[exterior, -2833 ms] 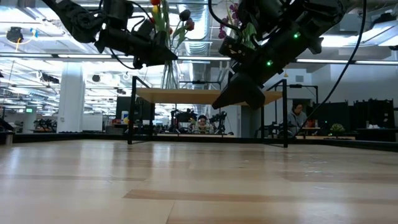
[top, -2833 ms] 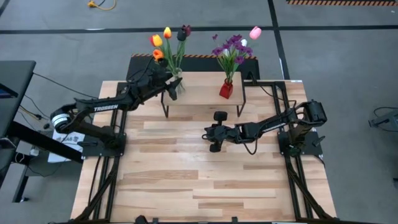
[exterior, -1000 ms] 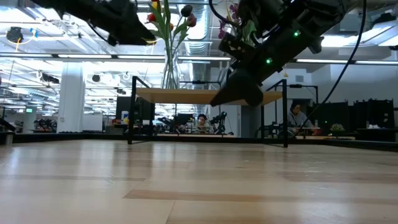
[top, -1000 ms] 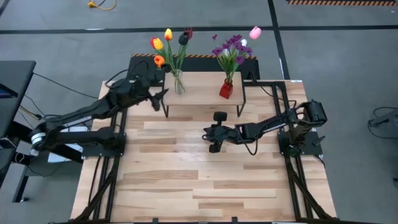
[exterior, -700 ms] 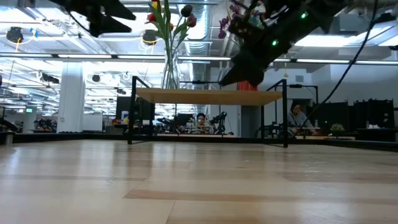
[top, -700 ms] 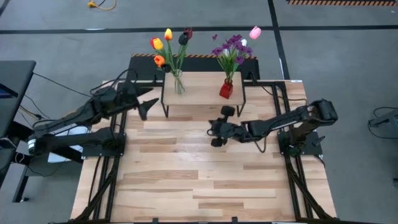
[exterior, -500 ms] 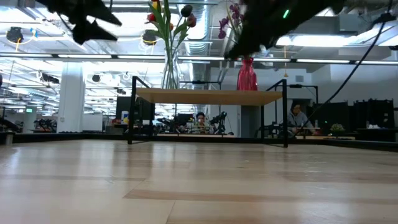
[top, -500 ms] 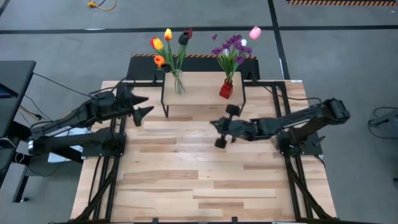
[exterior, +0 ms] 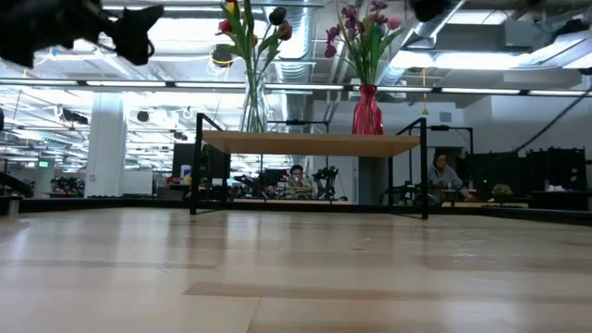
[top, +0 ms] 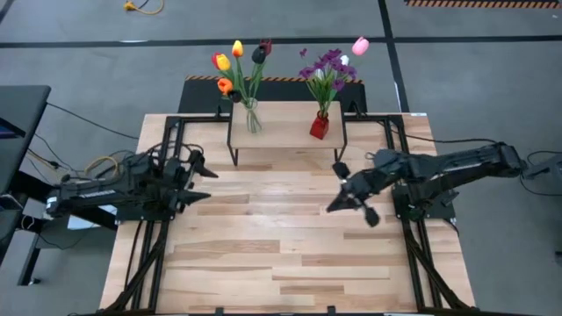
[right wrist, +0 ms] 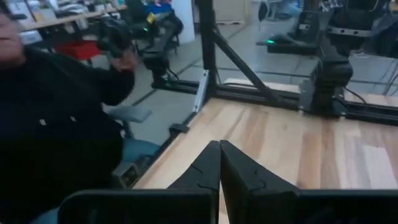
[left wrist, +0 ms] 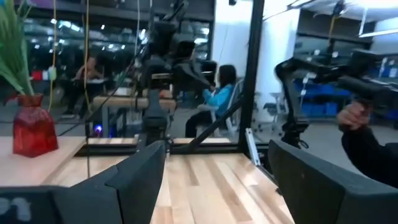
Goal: Pick and place flowers into a vace then onto a shelf
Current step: Return to Home Position
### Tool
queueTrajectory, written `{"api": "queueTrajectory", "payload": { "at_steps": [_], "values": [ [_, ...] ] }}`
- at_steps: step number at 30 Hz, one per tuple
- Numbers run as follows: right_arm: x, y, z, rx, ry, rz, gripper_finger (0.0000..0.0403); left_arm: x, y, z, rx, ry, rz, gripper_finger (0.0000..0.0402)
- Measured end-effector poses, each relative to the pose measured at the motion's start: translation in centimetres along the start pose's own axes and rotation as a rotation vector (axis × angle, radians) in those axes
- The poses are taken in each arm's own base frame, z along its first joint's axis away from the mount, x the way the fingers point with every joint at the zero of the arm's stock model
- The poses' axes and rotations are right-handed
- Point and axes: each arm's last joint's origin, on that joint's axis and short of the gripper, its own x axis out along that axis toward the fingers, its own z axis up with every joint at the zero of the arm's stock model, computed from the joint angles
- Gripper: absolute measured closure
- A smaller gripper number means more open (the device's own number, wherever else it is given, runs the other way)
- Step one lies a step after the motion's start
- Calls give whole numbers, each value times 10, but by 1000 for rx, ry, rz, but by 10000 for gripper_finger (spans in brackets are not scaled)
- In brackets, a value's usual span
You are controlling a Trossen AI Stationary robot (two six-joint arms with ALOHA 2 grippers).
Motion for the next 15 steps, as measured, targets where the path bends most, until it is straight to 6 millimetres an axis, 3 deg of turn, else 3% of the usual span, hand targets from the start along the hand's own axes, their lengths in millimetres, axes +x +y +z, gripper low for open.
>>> {"api": "queueTrajectory", "payload": {
  "at_steps": [8, 15],
  "values": [
    [-49, 30, -45, 3, -132, 33, 403, -17, -4, -30, 15, -46, -18, 126],
    [-68, 33, -102, -6, -289, -107, 403, -23, -5, -45, 32, -67, -21, 126]
  ]
}}
